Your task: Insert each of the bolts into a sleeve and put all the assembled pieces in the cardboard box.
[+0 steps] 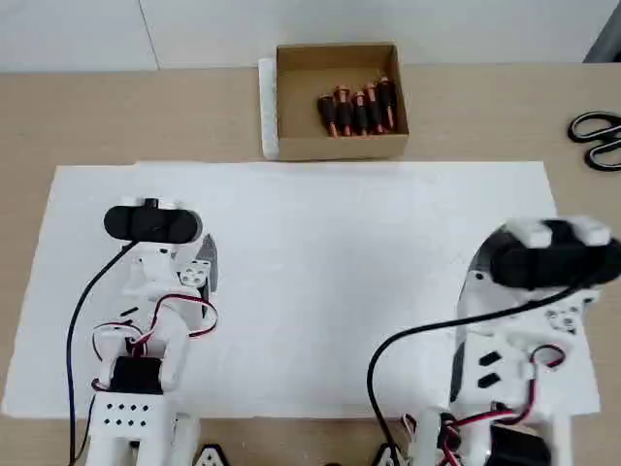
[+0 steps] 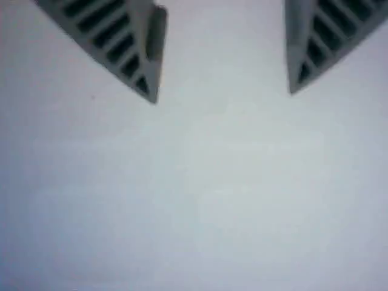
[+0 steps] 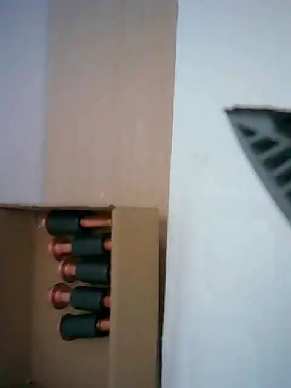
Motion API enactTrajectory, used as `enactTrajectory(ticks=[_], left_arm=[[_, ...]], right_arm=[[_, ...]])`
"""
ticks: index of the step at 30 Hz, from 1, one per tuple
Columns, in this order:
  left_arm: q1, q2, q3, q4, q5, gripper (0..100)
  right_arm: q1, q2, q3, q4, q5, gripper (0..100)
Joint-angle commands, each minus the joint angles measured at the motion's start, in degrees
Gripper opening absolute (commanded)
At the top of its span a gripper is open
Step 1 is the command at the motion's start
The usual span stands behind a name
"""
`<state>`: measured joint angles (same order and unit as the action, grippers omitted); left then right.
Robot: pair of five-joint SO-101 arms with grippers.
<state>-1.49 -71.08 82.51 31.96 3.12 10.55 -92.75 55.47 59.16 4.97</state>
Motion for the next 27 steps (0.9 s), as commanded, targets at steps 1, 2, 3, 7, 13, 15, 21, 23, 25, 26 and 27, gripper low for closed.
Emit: enactTrajectory(ticks=[1, 2, 3, 7, 13, 15, 21, 23, 25, 26, 27], left_arm=[[0.2, -0.6, -0.3, -1.3, -0.1, 13], [0.2, -0.6, -0.3, -1.3, -0.1, 13], [0.2, -0.6, -0.3, -1.3, -0.1, 13], [0.2, -0.6, -0.3, -1.3, -0.1, 13], [0.3, -0.6, 1.5, -1.5, -0.1, 13], [0.3, -0.6, 2.2, -1.5, -0.2, 13], [0.3, -0.6, 2.9, -1.5, -0.2, 13], [0.3, -0.6, 2.9, -1.4, -0.2, 13], [0.3, -0.6, 3.2, -1.4, -0.2, 13], [0.3, -0.6, 3.6, -1.4, -0.2, 13], [0.3, -0.6, 3.9, -1.4, -0.2, 13]], right_arm=[[0.2, -11.1, 12.9, -4.5, 0.3, 26.3], [0.2, -12.1, 15.9, -4.7, 0.3, 26.3], [0.2, -11.6, 17.8, -4.6, 0.3, 26.3], [0.1, -10.4, 22.4, -6.5, 0.0, 26.3], [0.1, -11.1, 31.2, -15.0, 0.1, 26.3], [0.1, -11.1, 34.1, -17.5, 0.0, 26.3], [-3.2, -11.1, 41.0, -22.9, 0.2, 26.3], [-6.1, -11.1, 41.1, -22.9, 0.1, 26.3], [-9.0, -11.1, 41.1, -23.1, 0.2, 26.3], [-10.2, -11.1, 41.1, -23.1, 0.2, 26.3], [-11.2, -11.1, 41.1, -22.9, 0.2, 26.3]])
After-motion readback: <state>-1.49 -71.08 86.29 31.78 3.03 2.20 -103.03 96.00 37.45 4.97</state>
